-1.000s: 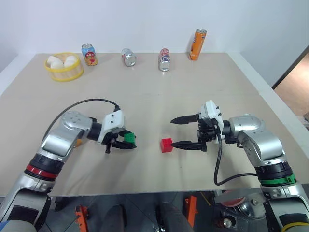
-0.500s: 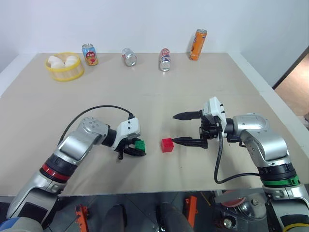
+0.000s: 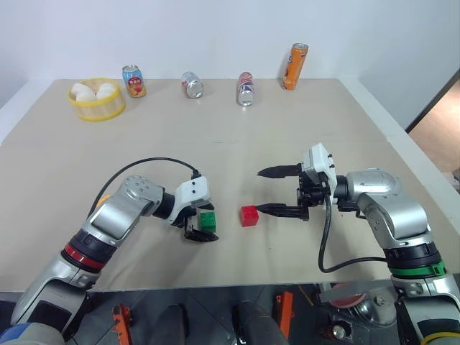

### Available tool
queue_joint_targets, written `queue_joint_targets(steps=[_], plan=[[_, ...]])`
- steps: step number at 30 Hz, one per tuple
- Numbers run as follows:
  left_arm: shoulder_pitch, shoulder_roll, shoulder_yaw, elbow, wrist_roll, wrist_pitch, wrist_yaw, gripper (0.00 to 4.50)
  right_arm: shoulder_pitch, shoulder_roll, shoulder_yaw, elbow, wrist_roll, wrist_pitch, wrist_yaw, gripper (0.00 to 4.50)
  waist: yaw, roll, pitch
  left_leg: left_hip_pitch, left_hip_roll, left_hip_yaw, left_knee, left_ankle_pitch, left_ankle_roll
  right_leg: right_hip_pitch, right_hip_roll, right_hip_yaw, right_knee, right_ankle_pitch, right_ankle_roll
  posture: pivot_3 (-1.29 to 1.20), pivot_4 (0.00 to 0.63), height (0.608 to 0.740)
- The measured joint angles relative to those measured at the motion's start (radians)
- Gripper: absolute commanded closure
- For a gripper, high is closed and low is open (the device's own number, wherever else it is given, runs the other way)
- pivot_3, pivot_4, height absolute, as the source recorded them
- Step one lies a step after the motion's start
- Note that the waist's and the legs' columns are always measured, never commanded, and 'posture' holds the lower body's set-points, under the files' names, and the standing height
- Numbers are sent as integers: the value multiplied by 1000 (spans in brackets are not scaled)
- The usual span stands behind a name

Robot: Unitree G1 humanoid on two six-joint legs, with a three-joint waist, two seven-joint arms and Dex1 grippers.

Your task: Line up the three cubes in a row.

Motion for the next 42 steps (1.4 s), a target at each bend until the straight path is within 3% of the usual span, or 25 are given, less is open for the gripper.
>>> queue_joint_targets(steps=[5, 8, 16, 29, 42], plan=[[62, 43, 189, -169, -180, 81, -2, 25, -24, 33, -16, -9, 69, 39, 1, 0, -4, 0, 0, 0, 2, 0, -1, 0, 0, -1, 1, 0, 0, 0, 0, 0, 150, 740], [148, 158, 396, -250, -271, 144, 25, 25, -67, 67, -14, -21, 97, 56, -2, 0, -12, 0, 0, 2, 3, -1, -3, 0, 0, 0, 2, -1, 0, -1, -1, 0, 150, 740], [384, 432, 680, -89, -274, 80, -21, 25, -172, 174, 60, 86, 55, 11, 36, 0, -23, 0, 0, 1, 3, 0, -4, 0, 0, -1, 0, -3, 0, -4, -8, 0, 150, 740], [484, 457, 688, 129, -203, -92, -11, 25, -204, 226, 99, 127, 13, -24, 73, 0, -20, -1, 0, 1, 6, 2, -9, -1, -1, -5, 0, -6, 1, -6, -13, 0, 150, 740], [365, 384, 556, 338, -123, -200, 30, 25, -196, 227, 103, 114, 11, -20, 60, 0, -19, -1, 0, 0, 6, 2, -9, -1, -1, -5, 0, -6, 1, -5, -11, 0, 150, 740]])
